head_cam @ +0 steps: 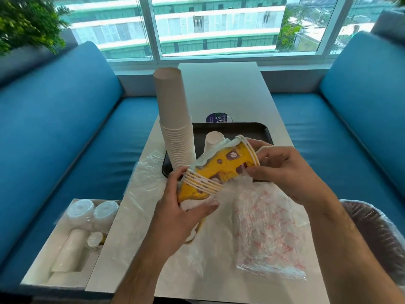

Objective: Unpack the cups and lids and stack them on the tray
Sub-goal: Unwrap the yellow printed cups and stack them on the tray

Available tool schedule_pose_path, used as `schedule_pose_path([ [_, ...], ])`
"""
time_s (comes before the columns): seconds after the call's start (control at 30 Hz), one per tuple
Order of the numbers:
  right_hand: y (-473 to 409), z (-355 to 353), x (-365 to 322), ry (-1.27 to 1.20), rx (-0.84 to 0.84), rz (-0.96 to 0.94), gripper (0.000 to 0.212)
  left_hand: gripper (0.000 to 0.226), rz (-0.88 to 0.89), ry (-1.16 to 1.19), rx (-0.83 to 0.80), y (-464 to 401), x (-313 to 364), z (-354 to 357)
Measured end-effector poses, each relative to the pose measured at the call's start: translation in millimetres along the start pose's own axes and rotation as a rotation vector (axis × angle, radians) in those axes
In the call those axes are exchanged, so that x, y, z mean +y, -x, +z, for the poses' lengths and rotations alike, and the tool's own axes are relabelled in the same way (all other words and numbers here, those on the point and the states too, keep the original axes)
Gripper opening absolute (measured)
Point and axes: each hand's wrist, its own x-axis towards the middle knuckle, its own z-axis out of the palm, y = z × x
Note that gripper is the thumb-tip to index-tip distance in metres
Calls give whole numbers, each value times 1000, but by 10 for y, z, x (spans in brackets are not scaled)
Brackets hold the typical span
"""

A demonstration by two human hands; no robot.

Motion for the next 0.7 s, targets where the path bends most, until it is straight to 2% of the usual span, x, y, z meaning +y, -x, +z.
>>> schedule_pose_path([
  [0.13, -71, 34, 64, 8, 77, 38, 58, 94, -26, 120, 49, -41, -37, -95],
  [0.27, -108, 92, 79, 101, 96, 39, 77, 86, -48, 153, 57, -81, -34, -139],
  [0.37, -116, 123, 63, 115, 81, 17, 77, 85, -57, 140, 64, -100, -33, -140],
  [0.6, -91, 148, 76, -32, 80, -44, 66, 82, -59, 181, 83, -108, -28, -94],
  [0.7, -69, 112, 103, -102, 82, -27, 73, 81, -52, 182, 77, -121, -23, -80],
])
